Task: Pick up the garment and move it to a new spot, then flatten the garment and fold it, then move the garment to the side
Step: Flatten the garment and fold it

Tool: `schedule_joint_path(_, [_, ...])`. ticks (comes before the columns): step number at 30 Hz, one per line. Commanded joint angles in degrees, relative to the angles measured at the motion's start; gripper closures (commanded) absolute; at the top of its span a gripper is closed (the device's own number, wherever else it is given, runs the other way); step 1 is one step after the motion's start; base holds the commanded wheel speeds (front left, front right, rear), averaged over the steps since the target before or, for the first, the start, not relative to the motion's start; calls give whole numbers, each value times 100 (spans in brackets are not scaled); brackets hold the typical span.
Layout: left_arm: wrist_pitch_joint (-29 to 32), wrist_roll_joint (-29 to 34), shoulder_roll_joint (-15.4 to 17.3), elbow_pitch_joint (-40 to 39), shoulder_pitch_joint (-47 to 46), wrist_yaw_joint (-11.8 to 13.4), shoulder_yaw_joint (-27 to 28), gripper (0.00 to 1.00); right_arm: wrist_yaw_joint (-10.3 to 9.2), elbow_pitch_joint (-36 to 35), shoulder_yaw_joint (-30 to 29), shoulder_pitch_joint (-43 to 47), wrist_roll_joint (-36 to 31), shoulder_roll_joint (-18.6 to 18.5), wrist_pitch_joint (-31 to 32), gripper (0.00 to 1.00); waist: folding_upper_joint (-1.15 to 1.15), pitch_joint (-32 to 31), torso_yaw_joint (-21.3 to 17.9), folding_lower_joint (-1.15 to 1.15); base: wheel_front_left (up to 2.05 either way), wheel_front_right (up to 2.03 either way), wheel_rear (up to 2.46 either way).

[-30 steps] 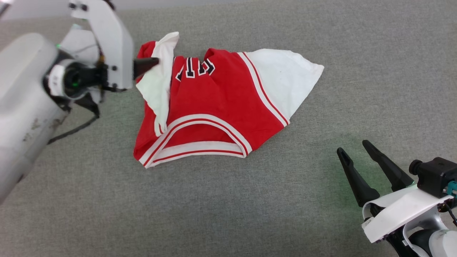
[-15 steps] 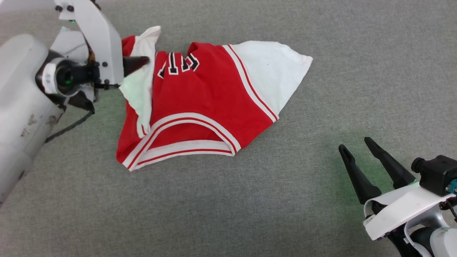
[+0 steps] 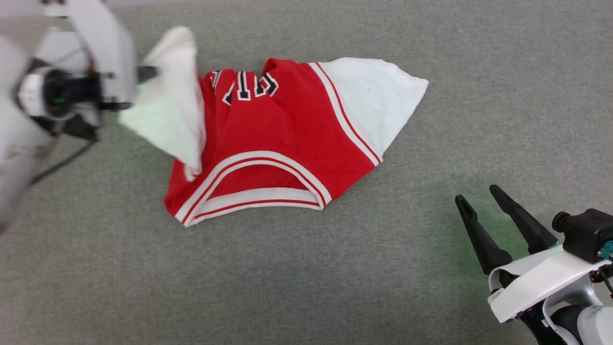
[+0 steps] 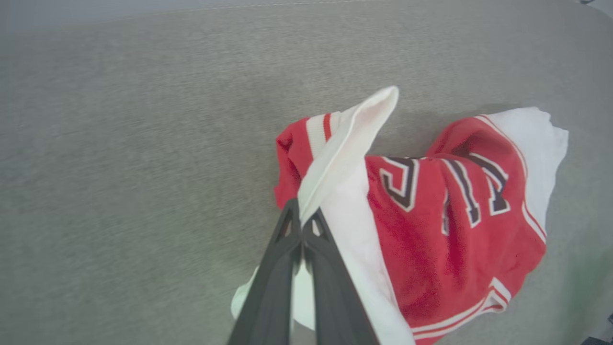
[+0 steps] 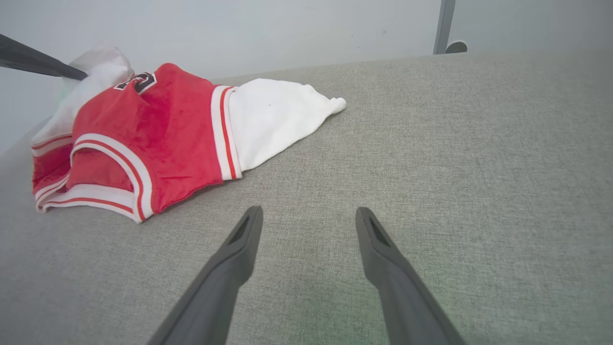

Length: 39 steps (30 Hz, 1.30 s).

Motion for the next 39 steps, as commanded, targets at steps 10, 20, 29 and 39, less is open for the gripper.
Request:
schedule_joint_path(10, [263, 471, 954, 21, 169, 497, -319, 100, -4, -88, 15, 50, 31, -35, 54, 0, 0, -3, 123, 0, 0, 0, 0])
schedule_joint_path(20, [-748, 541, 843, 366, 602, 480, -204, 0, -4, -194, -72, -46, -75, -241, 171, 0, 0, -75, 132, 0, 0, 0, 0])
schedule_joint_path(29, [-2366, 440, 686, -34, 1276, 163, 101, 0, -5, -149, 179, -410, -29, -857, 628, 0, 0, -489, 422, 0, 0, 0, 0])
schedule_joint_path(39, [-4731, 761, 478, -1670, 2731, 998, 257, 0, -4, 463, 912, -1488, 944, -1919, 2014, 0, 0, -797, 1070, 0, 0, 0, 0])
